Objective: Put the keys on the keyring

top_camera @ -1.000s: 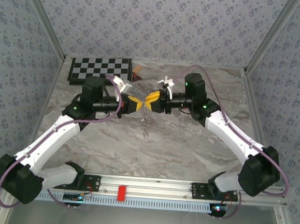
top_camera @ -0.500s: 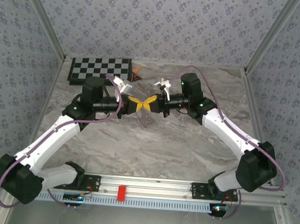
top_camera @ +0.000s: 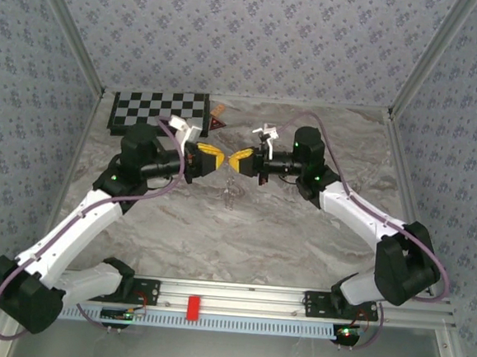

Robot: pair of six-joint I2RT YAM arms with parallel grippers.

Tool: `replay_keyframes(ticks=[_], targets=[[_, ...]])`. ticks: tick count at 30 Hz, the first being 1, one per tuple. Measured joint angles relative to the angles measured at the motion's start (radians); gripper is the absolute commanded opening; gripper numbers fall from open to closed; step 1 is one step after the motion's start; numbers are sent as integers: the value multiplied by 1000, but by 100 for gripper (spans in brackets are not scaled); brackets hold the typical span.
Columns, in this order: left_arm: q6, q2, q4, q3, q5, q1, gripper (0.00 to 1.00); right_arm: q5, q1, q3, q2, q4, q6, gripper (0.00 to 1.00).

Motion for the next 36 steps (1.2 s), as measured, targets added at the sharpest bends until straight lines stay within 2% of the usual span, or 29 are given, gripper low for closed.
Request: replay_keyframes(ticks=[7,12,19,28,36], targets=[[-101,-76,147,-50,-97,0,21,117,-11,-81,73,507,281,0],[-147,-51,212,-77,-127,0,21,179,-9,-86,114,699,406,0],[-204,10,313,-85,-126,0,21,213,19,-87,114,783,449,0],[-260,50,435,-88,-103,-8,21,219,33,-93,114,800,453,0],[-266,76,475,-88,-92,-23,21,220,41,-98,114,800,453,0]])
